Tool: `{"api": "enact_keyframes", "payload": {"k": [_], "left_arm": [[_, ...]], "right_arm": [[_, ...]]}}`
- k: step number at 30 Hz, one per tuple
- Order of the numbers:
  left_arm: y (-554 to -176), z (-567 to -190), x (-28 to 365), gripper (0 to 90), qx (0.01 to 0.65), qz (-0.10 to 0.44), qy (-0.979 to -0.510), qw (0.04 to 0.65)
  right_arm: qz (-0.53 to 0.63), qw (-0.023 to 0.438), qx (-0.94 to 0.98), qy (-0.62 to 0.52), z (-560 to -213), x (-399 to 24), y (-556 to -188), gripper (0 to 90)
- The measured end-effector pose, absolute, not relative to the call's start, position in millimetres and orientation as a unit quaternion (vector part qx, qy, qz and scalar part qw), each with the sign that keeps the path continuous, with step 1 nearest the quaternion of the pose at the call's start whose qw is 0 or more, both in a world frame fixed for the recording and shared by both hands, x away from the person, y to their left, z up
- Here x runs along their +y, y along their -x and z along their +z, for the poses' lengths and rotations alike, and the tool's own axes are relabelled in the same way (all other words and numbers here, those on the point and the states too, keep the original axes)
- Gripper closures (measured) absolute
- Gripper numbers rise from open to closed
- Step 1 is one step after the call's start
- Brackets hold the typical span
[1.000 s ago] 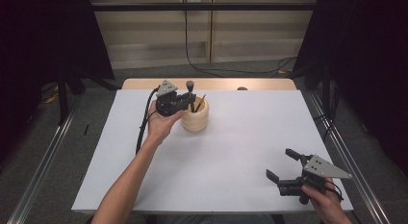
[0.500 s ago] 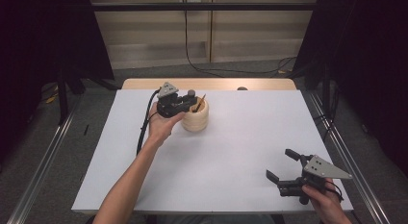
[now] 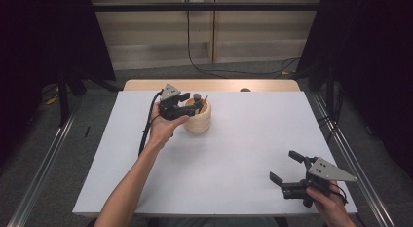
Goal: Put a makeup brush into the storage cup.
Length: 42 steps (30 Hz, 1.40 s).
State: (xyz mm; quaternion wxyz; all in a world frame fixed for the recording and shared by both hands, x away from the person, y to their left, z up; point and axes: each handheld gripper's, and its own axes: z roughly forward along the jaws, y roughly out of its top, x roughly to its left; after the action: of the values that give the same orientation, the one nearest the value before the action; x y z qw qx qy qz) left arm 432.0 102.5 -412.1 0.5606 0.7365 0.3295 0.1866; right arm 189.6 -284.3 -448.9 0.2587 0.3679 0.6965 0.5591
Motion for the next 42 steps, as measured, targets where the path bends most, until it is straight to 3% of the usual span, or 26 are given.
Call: {"api": "enact_keyframes", "payload": {"k": [4, 9, 42], "left_arm": [[-432, -413, 103, 10.1, 0.349, 0.185, -0.726, 0.563], [-432, -411, 106, 1.9, 0.357, 0.189, -0.717, 0.568], [-401, -393, 141, 1.7, 0.333, 0.225, -0.722, 0.564]], "right_arm": [[0.559, 0.258, 0.697, -0.368, -449, -284, -190, 0.1], [0.560, 0.258, 0.697, -0.366, -449, -284, -191, 0.1], [0.557, 0.261, 0.695, -0.372, -451, -286, -192, 0.1]]}}
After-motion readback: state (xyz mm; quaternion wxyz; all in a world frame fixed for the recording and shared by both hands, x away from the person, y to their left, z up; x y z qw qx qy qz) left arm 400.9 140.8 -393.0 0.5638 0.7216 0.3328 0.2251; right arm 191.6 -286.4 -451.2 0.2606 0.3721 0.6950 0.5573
